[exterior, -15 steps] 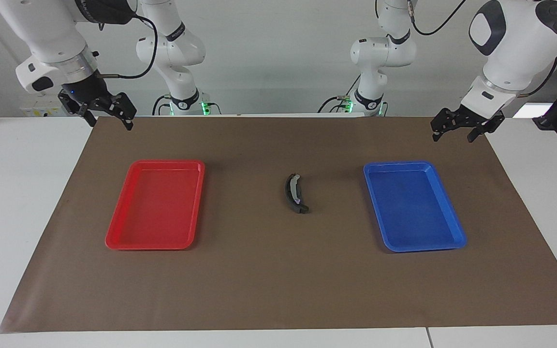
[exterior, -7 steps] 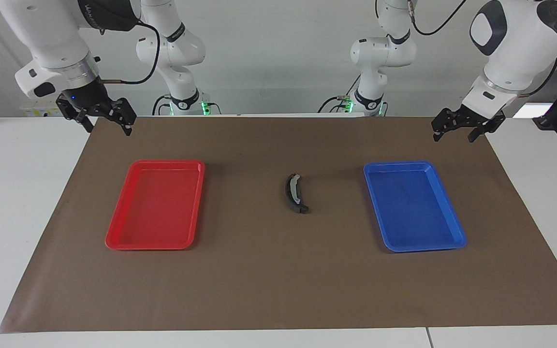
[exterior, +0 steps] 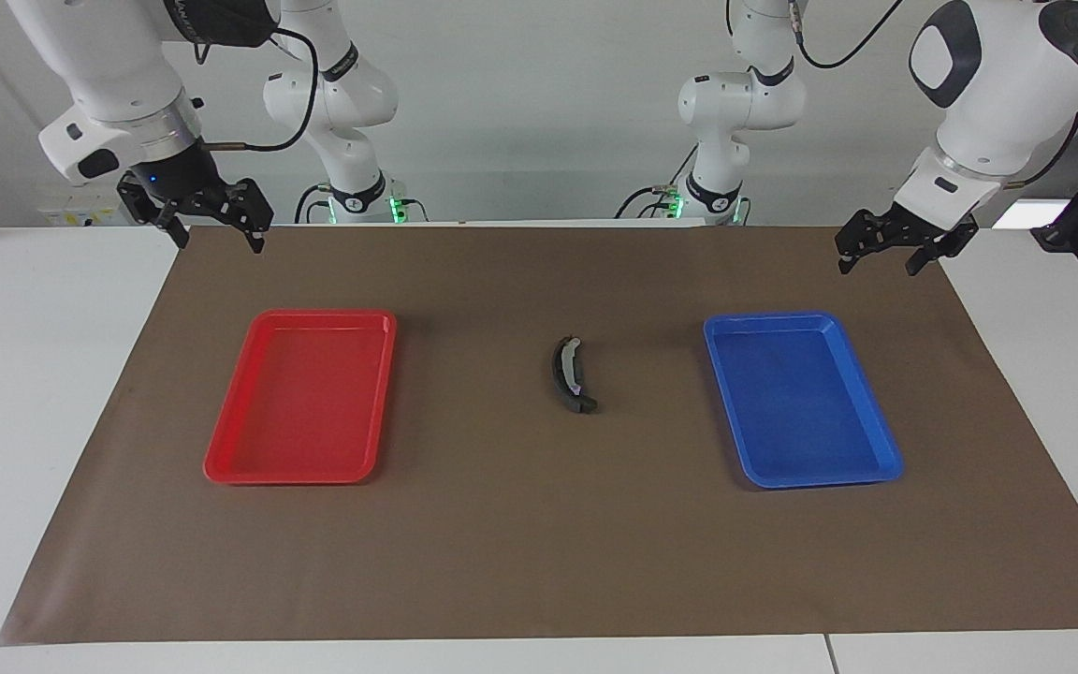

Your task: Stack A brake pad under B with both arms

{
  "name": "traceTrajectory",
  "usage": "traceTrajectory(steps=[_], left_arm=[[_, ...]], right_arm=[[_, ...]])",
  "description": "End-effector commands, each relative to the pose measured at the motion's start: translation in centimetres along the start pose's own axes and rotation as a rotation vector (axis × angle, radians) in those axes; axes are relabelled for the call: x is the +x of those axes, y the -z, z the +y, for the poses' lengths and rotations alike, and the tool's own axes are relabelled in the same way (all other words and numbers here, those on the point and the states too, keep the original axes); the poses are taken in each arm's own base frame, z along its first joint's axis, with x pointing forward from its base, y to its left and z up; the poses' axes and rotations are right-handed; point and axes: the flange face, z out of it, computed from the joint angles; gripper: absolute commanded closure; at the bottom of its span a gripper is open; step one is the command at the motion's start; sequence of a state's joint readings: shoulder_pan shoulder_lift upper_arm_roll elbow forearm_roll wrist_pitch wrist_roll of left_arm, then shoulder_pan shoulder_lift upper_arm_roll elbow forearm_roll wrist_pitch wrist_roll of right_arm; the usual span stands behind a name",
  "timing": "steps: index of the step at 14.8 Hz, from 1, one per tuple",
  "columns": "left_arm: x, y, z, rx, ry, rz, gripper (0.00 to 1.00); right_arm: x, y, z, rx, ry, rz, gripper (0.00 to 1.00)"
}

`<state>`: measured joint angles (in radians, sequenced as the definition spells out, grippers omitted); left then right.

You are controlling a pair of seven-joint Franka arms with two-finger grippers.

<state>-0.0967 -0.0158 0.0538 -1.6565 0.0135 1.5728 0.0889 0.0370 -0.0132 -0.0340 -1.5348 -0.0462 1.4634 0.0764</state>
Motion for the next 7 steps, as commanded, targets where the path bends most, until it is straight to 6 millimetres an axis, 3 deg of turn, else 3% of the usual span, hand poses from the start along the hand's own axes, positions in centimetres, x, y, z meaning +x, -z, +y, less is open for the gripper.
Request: traceTrajectory(steps=[1, 7], left_arm=[[-0.68, 0.24, -0.38, 0.007, -0.002, 0.004, 0.00], [-0.68, 0.24, -0.30, 0.007, -0.003, 0.004, 0.00]], right_arm=[[-0.12, 0.64, -0.01, 0.011, 0.026, -0.002, 0.01], [-0.25, 0.45, -0.10, 0.012, 0.067, -0.002, 0.01]])
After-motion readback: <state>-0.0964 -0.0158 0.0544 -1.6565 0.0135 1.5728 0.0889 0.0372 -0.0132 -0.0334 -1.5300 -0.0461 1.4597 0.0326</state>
